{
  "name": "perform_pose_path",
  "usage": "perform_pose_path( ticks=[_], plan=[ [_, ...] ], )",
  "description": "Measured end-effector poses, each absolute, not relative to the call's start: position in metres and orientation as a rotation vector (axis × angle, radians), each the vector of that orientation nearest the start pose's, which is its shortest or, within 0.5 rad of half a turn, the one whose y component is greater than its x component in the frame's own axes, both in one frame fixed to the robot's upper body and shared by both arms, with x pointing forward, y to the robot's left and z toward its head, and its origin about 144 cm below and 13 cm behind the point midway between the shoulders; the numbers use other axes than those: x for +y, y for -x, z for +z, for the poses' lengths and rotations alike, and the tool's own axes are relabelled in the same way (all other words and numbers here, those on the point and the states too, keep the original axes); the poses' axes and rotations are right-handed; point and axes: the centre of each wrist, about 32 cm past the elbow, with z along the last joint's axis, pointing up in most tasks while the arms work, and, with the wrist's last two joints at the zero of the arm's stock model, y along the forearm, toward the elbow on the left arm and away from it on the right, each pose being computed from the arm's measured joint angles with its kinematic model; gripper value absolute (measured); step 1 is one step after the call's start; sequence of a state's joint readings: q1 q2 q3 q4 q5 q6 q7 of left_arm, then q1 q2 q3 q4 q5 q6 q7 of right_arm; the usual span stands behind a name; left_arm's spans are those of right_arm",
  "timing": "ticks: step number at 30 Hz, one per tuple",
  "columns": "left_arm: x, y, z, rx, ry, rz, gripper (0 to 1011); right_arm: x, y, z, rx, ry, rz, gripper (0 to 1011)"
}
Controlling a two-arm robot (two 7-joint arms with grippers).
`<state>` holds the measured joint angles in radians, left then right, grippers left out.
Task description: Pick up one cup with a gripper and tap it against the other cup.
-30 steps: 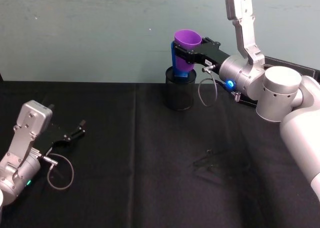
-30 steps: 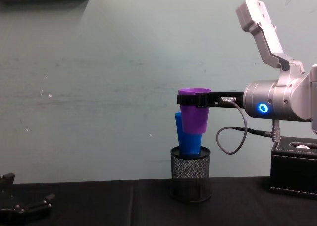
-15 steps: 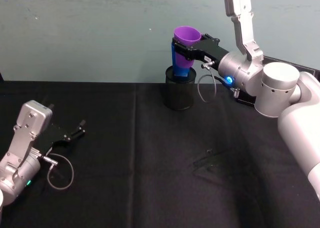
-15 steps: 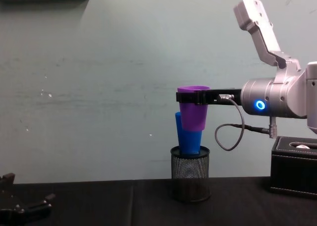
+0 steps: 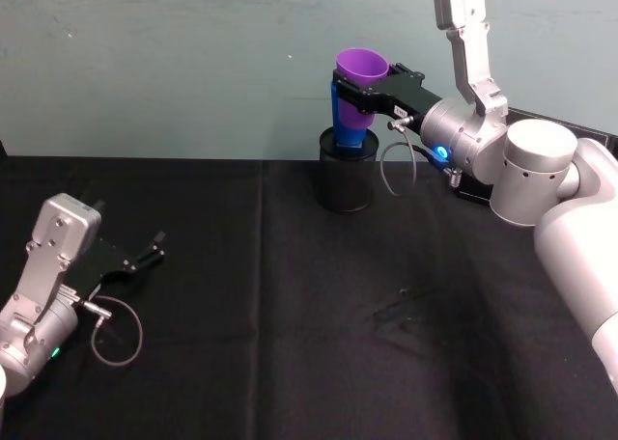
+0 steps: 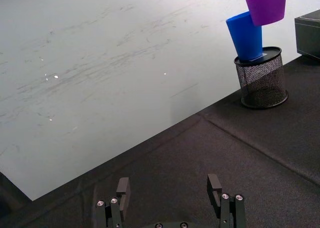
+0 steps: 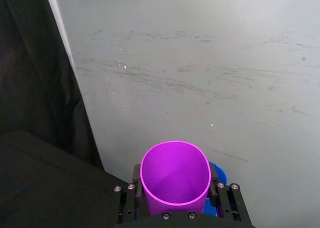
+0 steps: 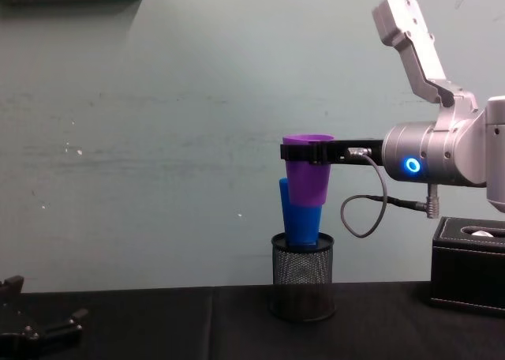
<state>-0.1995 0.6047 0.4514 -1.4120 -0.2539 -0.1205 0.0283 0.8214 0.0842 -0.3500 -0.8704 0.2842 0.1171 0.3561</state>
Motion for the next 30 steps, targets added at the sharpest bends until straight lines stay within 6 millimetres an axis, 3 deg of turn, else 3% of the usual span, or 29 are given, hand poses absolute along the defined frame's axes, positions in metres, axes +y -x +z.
perform_pose_path(
  ticks=[30],
  plan=[
    [0.3097, -0.4886, 1.1398, -0.285, -0.304, 1.248, 1011, -0.1853, -0.6604, 1.2652, 0.016, 0.051, -1.012, 726]
  ],
)
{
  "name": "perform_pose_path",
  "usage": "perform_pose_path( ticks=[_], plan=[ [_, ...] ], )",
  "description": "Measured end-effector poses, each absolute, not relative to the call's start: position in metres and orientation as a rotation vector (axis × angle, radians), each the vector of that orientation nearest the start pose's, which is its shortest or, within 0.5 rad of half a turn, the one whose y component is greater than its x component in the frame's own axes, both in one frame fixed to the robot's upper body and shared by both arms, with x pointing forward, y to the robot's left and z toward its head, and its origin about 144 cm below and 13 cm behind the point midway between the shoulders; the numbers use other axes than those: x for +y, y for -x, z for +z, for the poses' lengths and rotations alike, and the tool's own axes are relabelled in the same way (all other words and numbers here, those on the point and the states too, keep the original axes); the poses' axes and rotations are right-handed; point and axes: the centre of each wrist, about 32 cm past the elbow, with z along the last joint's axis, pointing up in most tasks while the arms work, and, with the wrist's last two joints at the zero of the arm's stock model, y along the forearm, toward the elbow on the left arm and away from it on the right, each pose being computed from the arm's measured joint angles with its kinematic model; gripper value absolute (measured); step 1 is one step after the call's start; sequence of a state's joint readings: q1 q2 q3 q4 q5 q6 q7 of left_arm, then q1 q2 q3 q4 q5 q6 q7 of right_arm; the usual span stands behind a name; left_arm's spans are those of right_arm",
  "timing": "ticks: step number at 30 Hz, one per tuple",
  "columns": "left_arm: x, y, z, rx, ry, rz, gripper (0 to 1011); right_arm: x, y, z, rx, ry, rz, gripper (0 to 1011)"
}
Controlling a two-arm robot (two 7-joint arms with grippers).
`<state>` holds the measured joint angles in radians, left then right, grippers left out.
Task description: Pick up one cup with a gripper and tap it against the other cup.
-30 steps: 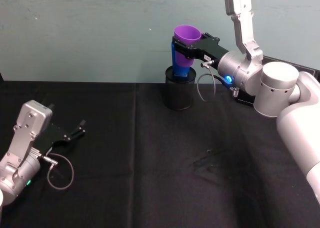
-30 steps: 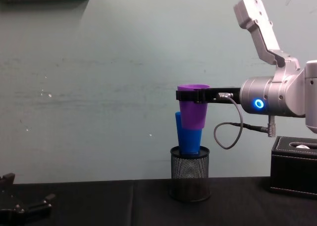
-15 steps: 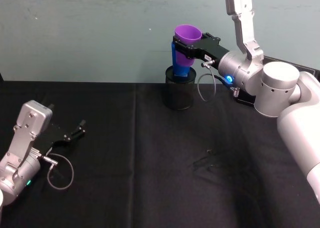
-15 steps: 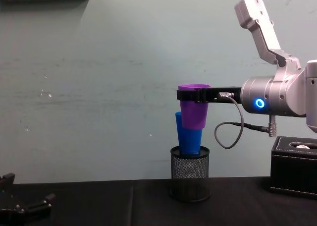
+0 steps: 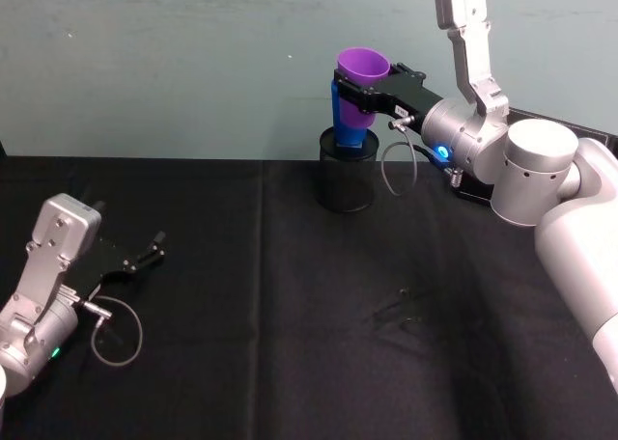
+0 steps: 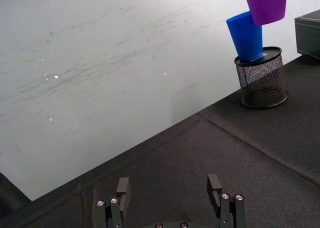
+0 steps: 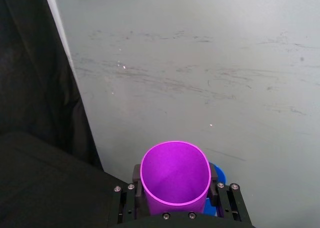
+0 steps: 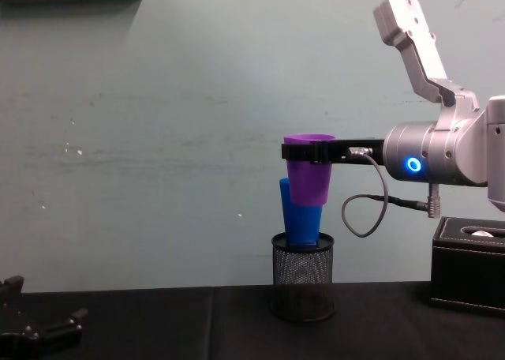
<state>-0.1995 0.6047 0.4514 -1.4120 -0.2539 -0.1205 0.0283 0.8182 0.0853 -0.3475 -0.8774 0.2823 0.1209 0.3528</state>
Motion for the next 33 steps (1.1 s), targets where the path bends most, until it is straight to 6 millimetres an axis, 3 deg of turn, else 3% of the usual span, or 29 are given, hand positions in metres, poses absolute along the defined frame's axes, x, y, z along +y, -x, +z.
perform_pose_path(
  ticks=[33],
  plan=[
    [0.3097, -0.4886, 1.1398, -0.285, -0.304, 1.248, 1011, -0.1854, -0.6605, 1.2652, 0.016, 0.051, -1.012, 728]
  ],
)
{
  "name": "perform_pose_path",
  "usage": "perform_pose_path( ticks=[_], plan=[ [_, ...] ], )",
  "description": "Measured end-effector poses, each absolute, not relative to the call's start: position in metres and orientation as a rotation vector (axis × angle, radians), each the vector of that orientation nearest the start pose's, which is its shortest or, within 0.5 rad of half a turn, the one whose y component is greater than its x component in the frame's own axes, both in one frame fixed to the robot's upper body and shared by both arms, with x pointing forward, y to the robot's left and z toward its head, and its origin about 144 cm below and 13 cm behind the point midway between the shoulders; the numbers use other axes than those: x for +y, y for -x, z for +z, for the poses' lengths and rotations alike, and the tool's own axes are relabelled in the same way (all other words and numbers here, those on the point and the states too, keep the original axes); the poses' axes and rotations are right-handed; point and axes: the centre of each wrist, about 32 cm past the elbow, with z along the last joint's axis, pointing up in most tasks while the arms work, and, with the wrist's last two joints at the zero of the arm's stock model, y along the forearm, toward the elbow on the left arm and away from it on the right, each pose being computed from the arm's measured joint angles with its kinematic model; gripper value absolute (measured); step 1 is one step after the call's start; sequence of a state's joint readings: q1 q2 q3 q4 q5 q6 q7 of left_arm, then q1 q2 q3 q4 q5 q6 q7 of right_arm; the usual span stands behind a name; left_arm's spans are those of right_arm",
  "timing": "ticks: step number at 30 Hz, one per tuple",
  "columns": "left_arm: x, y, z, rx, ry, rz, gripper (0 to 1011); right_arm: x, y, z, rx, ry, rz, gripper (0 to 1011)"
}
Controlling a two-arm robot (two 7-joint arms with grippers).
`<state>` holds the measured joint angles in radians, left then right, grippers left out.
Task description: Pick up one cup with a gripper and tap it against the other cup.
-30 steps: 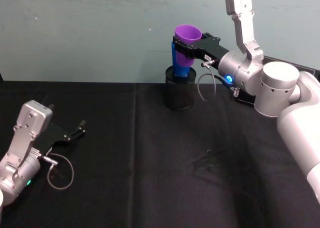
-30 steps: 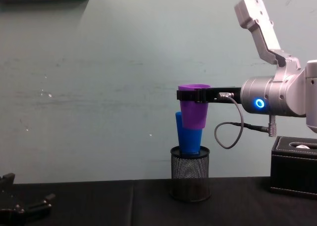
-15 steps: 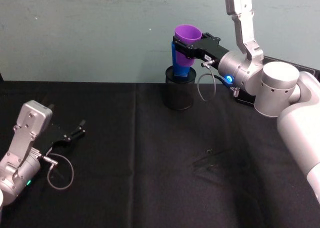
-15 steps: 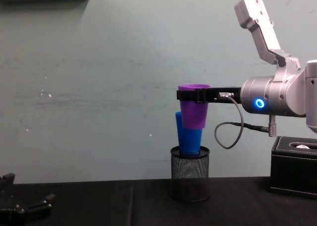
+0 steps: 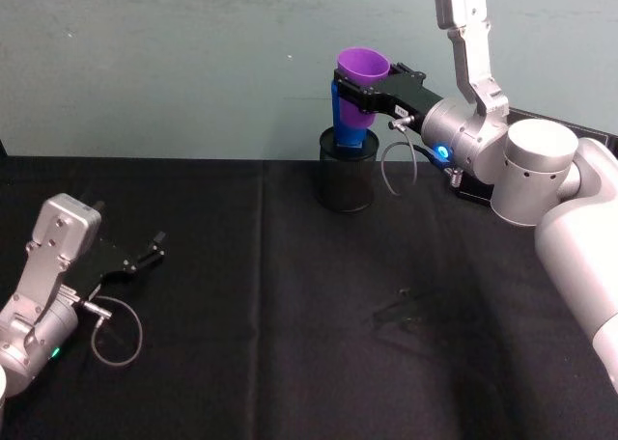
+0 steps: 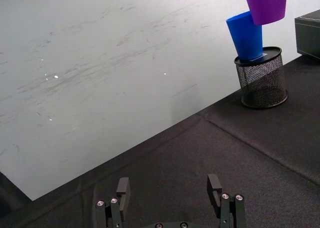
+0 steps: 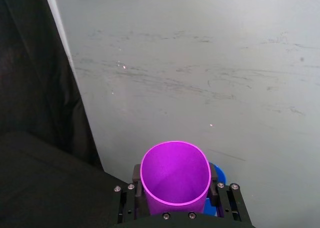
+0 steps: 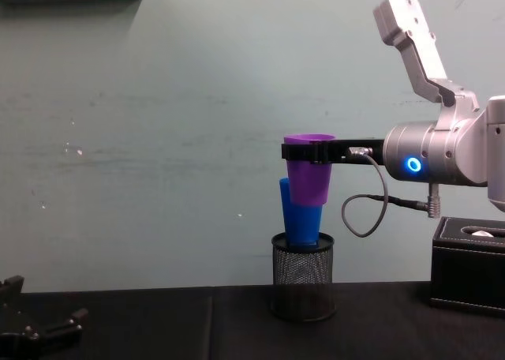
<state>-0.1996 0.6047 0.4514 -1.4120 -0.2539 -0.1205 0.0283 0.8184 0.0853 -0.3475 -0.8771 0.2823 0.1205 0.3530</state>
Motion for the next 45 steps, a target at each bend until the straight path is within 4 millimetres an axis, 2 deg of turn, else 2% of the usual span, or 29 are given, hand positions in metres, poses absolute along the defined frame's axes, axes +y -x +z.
perform_pose_path(
  ticks=[45],
  plan=[
    [0.3097, -0.4886, 1.1398, -0.285, -0.304, 1.248, 1011, -0.1854, -0.6605, 1.2652, 0.016, 0.051, -1.012, 726]
  ],
)
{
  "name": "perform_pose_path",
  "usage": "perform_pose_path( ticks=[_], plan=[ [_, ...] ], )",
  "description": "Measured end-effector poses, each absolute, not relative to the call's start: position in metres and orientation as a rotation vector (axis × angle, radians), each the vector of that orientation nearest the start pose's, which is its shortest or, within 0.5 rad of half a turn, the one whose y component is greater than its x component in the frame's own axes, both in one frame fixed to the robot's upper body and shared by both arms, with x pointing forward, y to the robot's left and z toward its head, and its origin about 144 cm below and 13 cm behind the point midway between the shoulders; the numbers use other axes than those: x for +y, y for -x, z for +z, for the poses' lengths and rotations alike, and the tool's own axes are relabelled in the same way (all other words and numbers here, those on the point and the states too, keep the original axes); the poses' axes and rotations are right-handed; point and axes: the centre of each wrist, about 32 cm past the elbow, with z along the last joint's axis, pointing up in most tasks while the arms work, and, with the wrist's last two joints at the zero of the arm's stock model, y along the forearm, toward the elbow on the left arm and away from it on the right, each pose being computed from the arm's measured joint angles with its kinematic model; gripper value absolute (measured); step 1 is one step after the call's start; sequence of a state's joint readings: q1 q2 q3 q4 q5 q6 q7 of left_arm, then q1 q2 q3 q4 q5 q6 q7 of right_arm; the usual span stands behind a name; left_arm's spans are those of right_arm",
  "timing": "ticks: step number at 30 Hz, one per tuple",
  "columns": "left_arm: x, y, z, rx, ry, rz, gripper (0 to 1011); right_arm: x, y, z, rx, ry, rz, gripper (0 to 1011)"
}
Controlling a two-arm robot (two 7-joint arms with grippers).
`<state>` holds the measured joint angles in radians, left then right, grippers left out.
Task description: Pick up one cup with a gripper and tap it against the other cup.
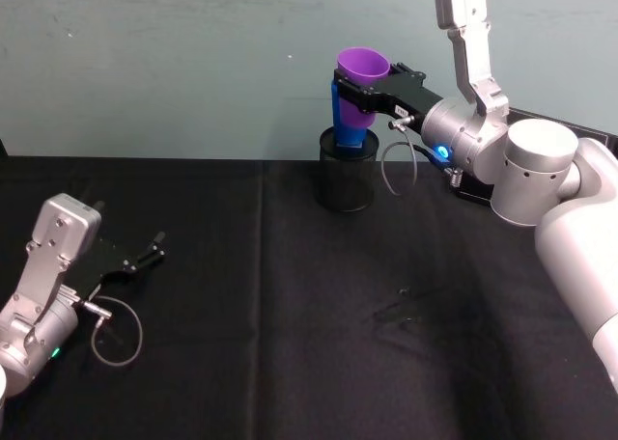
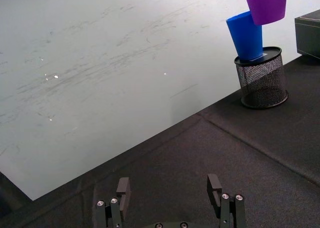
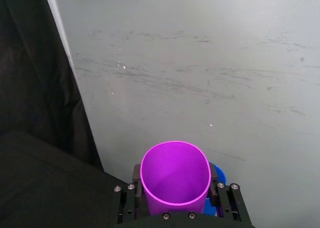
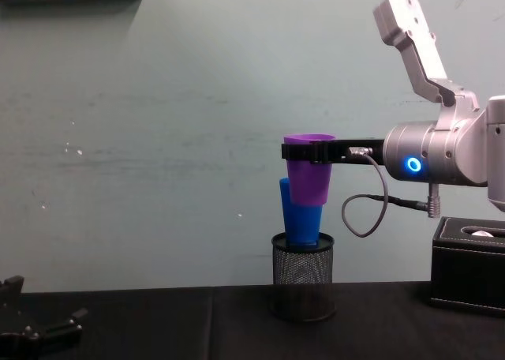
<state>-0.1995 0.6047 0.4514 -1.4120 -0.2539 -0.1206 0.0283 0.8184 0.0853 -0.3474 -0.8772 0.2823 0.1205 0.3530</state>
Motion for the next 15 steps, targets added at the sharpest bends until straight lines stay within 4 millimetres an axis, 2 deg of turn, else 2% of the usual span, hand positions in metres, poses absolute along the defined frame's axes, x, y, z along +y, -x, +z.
perform_pose_path(
  ticks=[15],
  plan=[
    [0.3097, -0.4886, 1.1398, -0.285, -0.304, 1.248, 1011, -0.1854, -0.6605, 1.2652, 0.016, 0.051, -1.012, 726]
  ],
)
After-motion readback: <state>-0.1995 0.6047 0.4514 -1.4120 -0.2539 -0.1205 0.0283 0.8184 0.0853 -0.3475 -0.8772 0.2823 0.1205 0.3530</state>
